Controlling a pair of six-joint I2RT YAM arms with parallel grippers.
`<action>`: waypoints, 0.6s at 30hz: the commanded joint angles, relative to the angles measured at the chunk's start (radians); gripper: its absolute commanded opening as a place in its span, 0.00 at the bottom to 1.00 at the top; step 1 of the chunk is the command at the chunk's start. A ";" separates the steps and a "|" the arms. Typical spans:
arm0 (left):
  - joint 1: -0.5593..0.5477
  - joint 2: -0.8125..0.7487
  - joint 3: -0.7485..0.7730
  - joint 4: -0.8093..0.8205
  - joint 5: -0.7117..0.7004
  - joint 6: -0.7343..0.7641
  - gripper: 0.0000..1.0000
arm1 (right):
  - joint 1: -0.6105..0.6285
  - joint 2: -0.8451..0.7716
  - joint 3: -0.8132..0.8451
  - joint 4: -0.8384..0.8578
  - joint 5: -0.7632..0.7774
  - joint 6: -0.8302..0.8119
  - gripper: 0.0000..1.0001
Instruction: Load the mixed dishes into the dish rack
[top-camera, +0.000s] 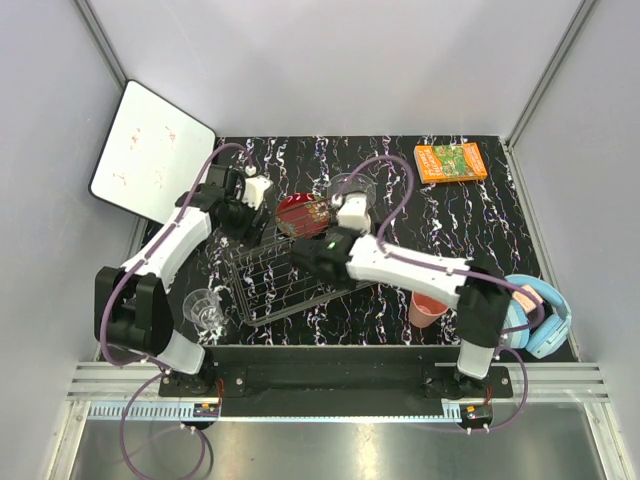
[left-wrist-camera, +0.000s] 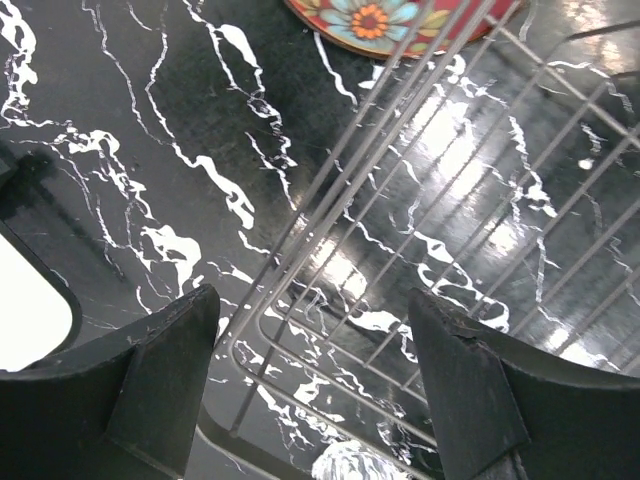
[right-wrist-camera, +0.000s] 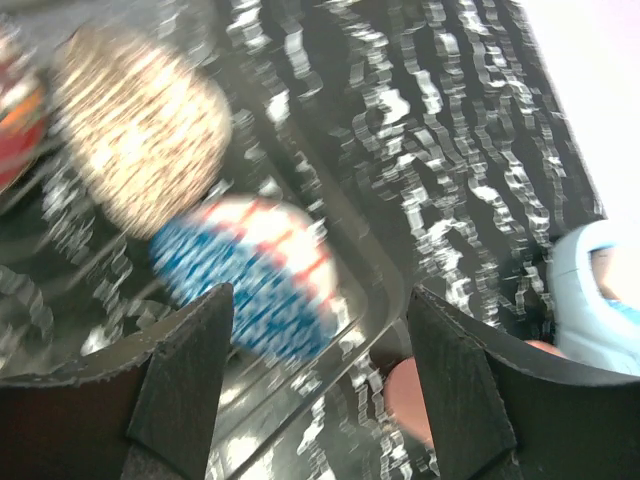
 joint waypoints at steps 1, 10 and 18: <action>0.006 -0.125 0.028 -0.081 0.067 -0.023 0.79 | -0.172 -0.150 -0.035 -0.015 -0.034 -0.159 0.76; 0.063 -0.288 -0.112 -0.168 0.026 0.022 0.79 | -0.278 -0.226 -0.194 0.234 -0.148 -0.321 0.75; 0.081 -0.323 -0.224 -0.159 -0.022 0.028 0.79 | -0.280 -0.216 -0.271 0.274 -0.180 -0.324 0.75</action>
